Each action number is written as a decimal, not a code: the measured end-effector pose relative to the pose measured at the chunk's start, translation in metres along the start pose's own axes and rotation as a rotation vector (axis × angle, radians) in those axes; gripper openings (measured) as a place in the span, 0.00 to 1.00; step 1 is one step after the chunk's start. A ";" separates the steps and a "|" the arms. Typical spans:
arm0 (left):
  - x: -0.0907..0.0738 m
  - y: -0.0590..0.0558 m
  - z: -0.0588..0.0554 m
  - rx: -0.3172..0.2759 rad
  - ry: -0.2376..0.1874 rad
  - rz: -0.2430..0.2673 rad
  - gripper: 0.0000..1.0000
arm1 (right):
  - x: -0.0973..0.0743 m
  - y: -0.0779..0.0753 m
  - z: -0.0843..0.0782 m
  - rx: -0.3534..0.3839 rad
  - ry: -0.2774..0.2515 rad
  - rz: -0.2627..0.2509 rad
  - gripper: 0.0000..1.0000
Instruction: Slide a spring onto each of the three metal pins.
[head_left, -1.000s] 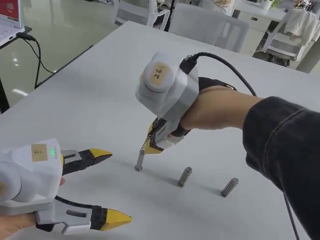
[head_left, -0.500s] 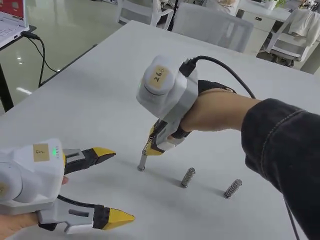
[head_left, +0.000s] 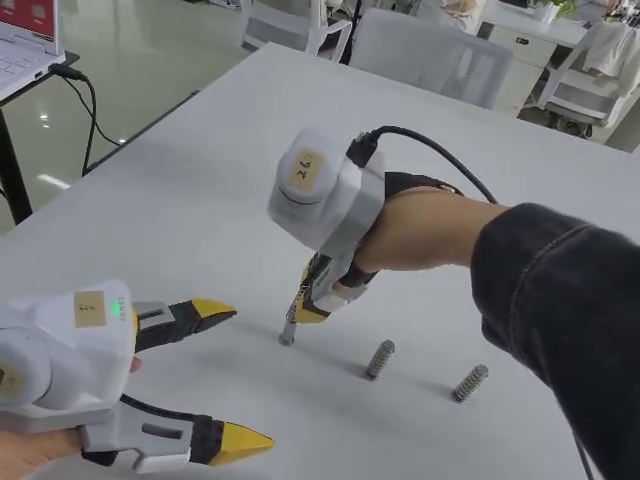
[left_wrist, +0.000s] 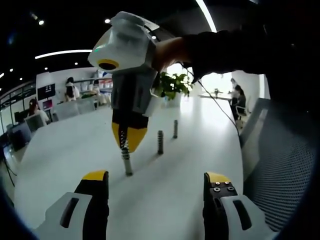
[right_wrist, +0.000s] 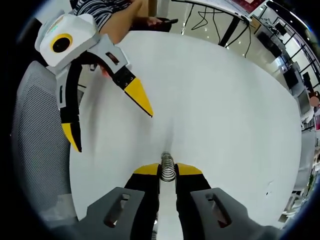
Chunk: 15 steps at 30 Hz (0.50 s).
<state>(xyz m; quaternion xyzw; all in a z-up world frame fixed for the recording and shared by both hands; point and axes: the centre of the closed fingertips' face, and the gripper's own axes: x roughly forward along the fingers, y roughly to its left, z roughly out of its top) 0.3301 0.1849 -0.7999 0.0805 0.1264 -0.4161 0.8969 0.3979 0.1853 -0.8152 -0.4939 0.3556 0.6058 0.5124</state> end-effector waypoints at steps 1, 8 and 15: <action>0.000 0.000 0.000 0.000 0.000 0.001 0.73 | 0.000 0.000 0.002 0.004 -0.006 0.002 0.09; -0.002 0.002 -0.002 -0.005 0.002 0.004 0.73 | 0.009 0.003 0.000 -0.003 0.025 0.020 0.09; -0.003 0.002 -0.005 -0.010 0.004 0.006 0.73 | 0.017 0.004 -0.001 -0.007 0.039 0.028 0.09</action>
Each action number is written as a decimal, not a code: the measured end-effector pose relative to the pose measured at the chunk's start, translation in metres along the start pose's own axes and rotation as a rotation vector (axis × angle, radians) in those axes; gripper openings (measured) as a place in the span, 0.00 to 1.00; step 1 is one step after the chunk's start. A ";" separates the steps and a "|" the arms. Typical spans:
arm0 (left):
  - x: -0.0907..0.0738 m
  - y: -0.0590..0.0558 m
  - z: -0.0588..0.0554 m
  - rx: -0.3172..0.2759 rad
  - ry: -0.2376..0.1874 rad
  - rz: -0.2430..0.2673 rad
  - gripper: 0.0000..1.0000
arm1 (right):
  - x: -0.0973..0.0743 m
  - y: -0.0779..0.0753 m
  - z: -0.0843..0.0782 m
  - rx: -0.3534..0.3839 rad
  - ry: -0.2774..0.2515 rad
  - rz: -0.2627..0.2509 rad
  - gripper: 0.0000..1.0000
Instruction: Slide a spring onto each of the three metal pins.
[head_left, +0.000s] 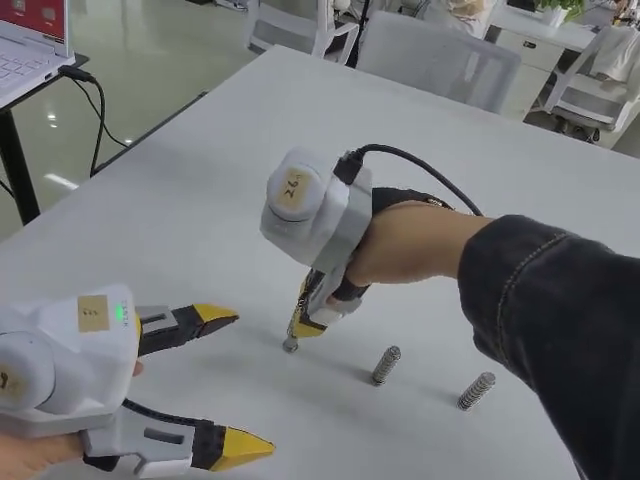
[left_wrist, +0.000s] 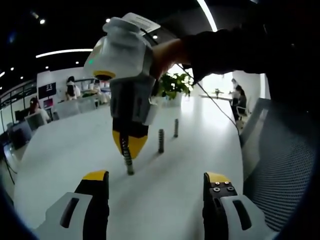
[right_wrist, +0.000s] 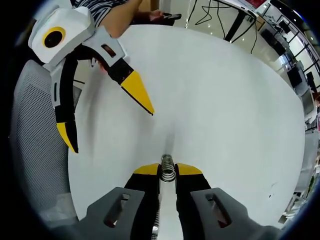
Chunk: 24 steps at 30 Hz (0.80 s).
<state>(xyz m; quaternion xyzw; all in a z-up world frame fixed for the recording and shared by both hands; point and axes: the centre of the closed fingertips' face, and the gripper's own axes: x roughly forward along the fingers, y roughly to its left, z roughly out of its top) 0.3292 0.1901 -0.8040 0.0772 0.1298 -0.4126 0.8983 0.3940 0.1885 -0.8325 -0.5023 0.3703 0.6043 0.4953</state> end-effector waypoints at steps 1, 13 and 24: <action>0.000 0.000 -0.001 0.000 0.001 0.001 0.73 | 0.001 0.000 0.000 0.001 0.002 0.001 0.09; 0.000 0.002 -0.004 -0.005 0.003 0.002 0.73 | 0.013 0.001 -0.005 0.014 0.019 0.013 0.09; 0.000 0.002 -0.006 -0.010 0.005 0.005 0.72 | 0.020 0.010 -0.009 0.018 0.031 0.039 0.09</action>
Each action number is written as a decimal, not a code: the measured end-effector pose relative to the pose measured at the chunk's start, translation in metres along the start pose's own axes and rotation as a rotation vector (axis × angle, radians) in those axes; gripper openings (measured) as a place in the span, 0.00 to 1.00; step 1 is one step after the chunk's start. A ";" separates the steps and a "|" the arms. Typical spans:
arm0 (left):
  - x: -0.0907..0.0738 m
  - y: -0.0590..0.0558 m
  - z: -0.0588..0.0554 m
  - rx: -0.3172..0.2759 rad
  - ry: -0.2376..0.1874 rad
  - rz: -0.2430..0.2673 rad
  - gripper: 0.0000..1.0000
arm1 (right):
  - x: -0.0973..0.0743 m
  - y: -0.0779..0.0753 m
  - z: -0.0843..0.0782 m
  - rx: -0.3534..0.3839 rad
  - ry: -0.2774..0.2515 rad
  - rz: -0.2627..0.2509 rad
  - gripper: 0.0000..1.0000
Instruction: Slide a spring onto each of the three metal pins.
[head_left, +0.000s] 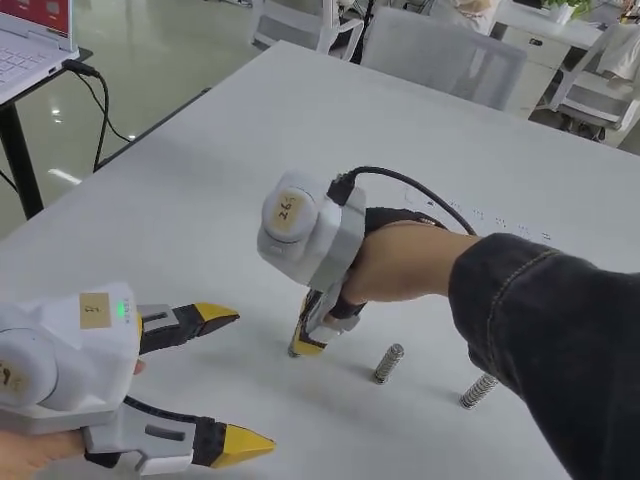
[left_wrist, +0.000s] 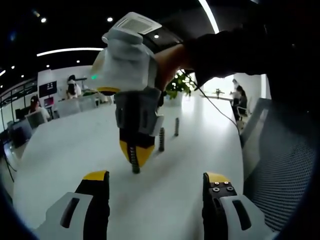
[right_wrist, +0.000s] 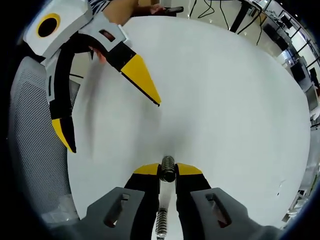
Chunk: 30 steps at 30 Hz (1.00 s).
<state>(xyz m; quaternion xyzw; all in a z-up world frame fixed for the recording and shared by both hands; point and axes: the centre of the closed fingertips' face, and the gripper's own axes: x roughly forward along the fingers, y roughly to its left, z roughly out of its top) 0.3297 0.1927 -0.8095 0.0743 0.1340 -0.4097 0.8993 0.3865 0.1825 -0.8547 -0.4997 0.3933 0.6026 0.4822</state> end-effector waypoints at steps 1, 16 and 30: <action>0.000 0.000 0.000 0.000 0.000 0.000 0.72 | 0.000 0.000 0.001 0.003 -0.004 -0.001 0.09; 0.000 -0.002 0.001 -0.002 0.004 0.002 0.72 | 0.005 0.007 -0.002 -0.001 -0.001 0.017 0.10; 0.001 -0.003 0.004 -0.003 0.007 0.002 0.71 | 0.006 0.004 -0.002 0.007 -0.017 0.004 0.09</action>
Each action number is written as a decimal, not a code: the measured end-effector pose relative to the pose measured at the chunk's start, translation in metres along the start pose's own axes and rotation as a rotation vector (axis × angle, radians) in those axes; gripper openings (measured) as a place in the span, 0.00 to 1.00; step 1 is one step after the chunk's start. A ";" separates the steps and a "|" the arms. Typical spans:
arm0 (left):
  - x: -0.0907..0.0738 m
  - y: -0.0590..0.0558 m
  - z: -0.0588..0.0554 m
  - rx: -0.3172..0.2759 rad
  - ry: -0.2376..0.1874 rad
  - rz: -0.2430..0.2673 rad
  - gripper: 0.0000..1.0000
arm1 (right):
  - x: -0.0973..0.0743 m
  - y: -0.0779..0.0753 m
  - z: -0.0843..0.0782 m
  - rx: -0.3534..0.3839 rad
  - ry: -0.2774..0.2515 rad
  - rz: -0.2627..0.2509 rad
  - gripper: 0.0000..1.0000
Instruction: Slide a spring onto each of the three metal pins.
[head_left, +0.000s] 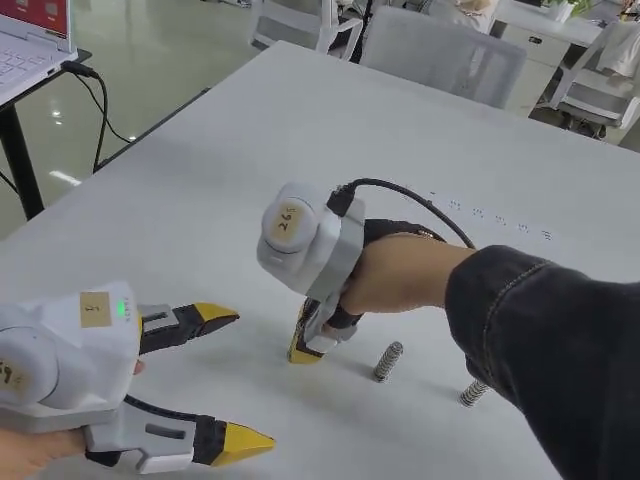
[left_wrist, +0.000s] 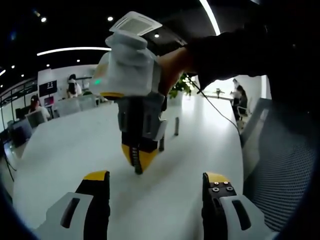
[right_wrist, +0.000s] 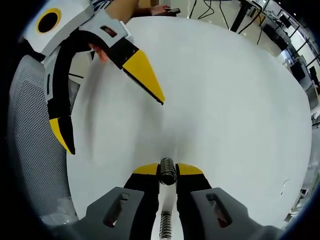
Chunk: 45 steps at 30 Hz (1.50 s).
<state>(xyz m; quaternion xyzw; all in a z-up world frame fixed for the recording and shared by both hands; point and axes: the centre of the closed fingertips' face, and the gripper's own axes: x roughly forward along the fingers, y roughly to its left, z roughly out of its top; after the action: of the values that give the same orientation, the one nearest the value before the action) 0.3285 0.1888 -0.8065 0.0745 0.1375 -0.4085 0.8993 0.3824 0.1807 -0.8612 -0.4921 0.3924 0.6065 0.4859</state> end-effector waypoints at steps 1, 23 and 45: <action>0.000 0.000 0.000 0.001 0.000 0.000 0.71 | 0.000 0.000 -0.001 -0.003 0.003 -0.001 0.09; 0.000 -0.004 0.004 0.006 0.005 -0.005 0.71 | -0.004 -0.001 -0.007 0.034 -0.024 -0.016 0.21; 0.002 -0.003 0.004 0.012 0.012 -0.011 0.71 | -0.012 0.000 -0.042 0.133 -0.069 -0.019 0.41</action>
<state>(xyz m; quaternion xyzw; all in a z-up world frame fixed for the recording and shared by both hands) 0.3288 0.1844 -0.8037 0.0814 0.1408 -0.4138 0.8957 0.3918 0.1386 -0.8582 -0.4413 0.4098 0.5911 0.5366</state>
